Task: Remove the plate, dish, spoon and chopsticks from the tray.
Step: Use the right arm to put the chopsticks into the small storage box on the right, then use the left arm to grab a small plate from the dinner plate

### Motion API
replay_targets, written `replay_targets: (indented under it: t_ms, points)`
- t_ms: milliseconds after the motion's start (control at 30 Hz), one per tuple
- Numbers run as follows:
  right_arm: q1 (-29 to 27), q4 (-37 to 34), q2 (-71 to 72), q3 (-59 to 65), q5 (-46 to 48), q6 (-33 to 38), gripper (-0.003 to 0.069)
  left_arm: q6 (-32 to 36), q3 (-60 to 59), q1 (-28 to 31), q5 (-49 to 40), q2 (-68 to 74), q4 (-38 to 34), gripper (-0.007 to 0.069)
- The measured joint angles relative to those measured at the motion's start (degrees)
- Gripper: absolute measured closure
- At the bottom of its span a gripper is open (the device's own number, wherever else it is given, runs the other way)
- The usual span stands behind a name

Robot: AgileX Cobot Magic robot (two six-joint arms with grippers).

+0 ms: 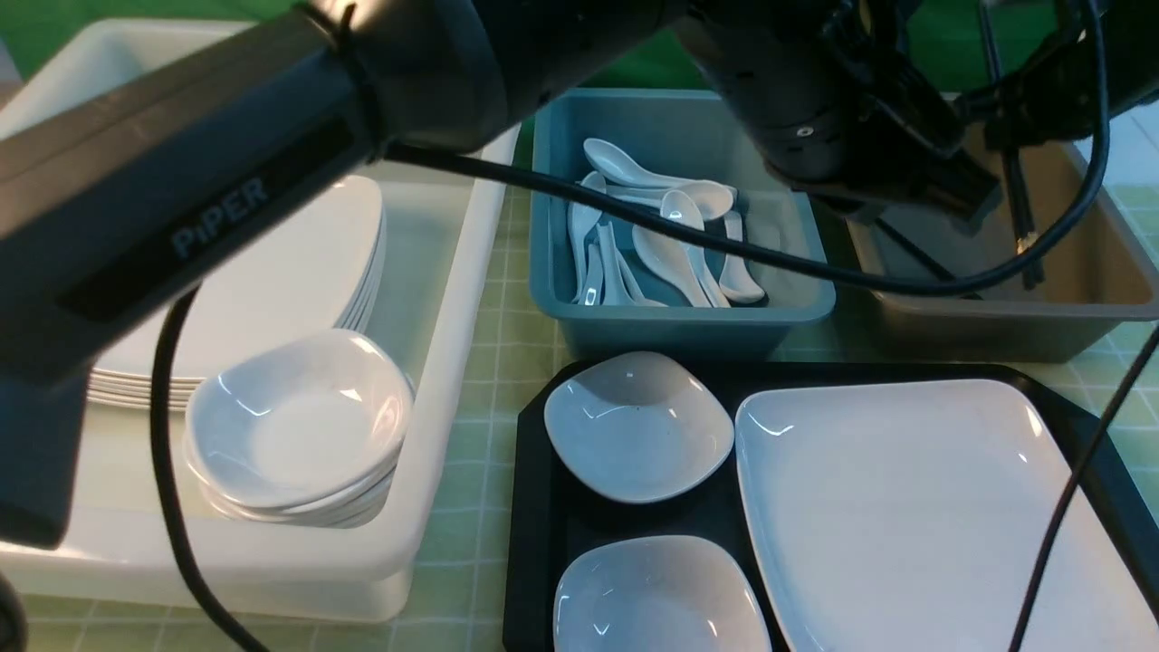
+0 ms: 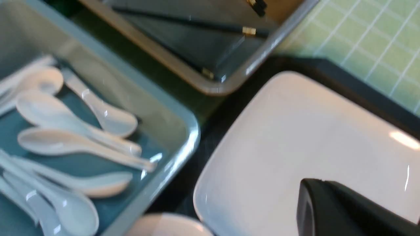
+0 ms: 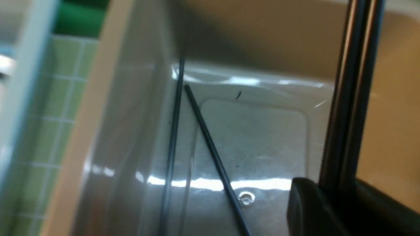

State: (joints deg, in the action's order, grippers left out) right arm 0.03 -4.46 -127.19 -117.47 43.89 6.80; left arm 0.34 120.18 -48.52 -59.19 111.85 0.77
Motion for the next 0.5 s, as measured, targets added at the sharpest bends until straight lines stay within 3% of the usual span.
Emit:
replay_targets:
  t_ms: [200, 267, 300, 367, 400, 467, 500]
  points:
    - [0.0, 0.0, -1.16, -0.79, 3.89, 0.14, 0.0263, -0.34, 0.0, 0.0, -5.42, 0.0, 0.02, 0.0644]
    - [0.0, 0.17, 0.57, -2.6, 9.8, 0.74, 0.0232, -0.34, 0.0, 0.0, -7.93, 0.0, 0.02, 0.0644]
    - [0.0, 0.22, 1.59, -3.43, 12.66, 1.48, 0.0246, -0.34, 0.0, 0.0, -8.96, 0.0, 0.02, 0.0644]
    - [0.0, -0.07, 4.71, -5.1, 19.48, 3.08, 0.0361, -0.34, 0.0, 0.0, -10.1, -0.22, -0.14, 0.0644]
    - [0.0, -0.85, 7.14, -5.19, 21.76, 3.52, 0.0476, -0.34, 0.0, 0.0, -10.37, -0.53, -0.44, 0.0644]
    - [-0.03, -3.29, 13.66, -3.49, 23.83, 4.32, 0.0594, -0.34, -0.05, 0.0, -10.37, -1.54, -1.82, 0.0644]
    - [-0.03, -4.35, 16.44, -2.07, 24.06, 4.66, 0.0617, -0.34, -0.18, 0.0, -10.37, -1.88, -2.36, 0.0644]
